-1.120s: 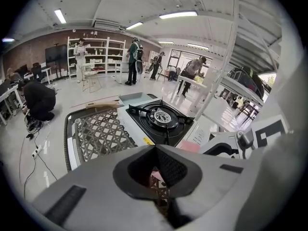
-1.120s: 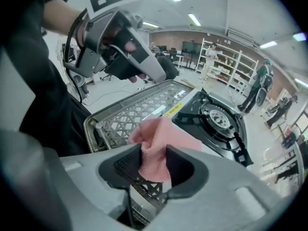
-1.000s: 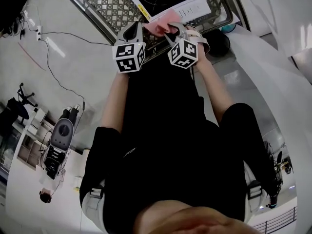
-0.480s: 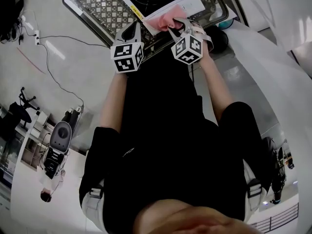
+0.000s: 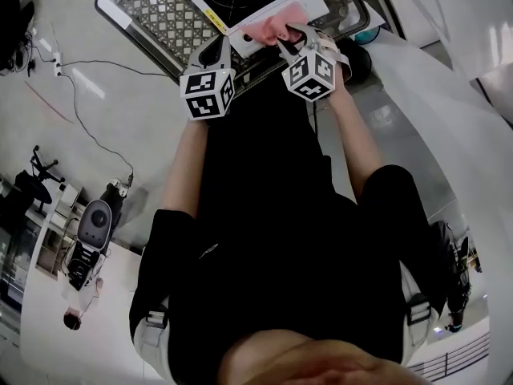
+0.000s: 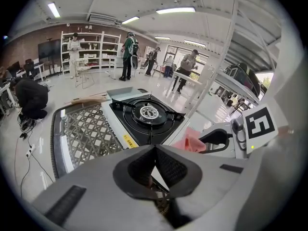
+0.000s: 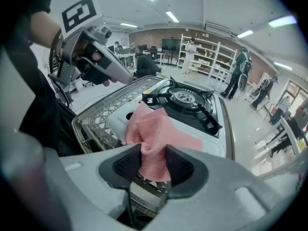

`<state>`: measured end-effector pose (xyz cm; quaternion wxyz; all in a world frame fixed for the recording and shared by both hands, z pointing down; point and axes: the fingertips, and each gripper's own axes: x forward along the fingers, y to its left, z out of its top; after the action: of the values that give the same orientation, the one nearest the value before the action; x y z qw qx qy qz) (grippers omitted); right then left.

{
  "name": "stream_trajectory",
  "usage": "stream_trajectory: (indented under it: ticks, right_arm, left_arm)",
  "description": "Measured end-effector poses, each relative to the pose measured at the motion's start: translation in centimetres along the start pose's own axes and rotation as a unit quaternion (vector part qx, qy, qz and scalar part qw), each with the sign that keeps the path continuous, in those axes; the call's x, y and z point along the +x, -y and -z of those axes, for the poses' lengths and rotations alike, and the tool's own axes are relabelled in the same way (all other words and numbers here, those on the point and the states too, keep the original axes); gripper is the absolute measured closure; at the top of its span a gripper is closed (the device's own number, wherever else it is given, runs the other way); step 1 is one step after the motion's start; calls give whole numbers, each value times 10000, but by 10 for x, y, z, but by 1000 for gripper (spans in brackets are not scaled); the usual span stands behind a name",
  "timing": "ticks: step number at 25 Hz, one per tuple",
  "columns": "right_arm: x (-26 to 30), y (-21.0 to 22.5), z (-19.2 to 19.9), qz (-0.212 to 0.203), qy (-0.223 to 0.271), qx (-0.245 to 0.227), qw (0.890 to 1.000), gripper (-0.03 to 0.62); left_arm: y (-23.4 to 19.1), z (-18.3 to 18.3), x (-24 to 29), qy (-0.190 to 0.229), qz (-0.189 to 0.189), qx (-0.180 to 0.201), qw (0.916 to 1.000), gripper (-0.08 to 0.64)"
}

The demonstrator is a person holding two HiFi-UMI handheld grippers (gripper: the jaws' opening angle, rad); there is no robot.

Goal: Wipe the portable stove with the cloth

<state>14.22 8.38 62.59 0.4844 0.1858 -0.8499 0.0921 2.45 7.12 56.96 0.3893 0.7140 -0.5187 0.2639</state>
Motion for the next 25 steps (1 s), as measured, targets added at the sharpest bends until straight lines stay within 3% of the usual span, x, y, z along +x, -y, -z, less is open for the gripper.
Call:
stream_trajectory:
  ticks: [25]
  right_arm:
    - [-16,51,28,326,54,987,9946,440]
  left_arm:
    - [5,4,10,-111,32,-64,9999,560]
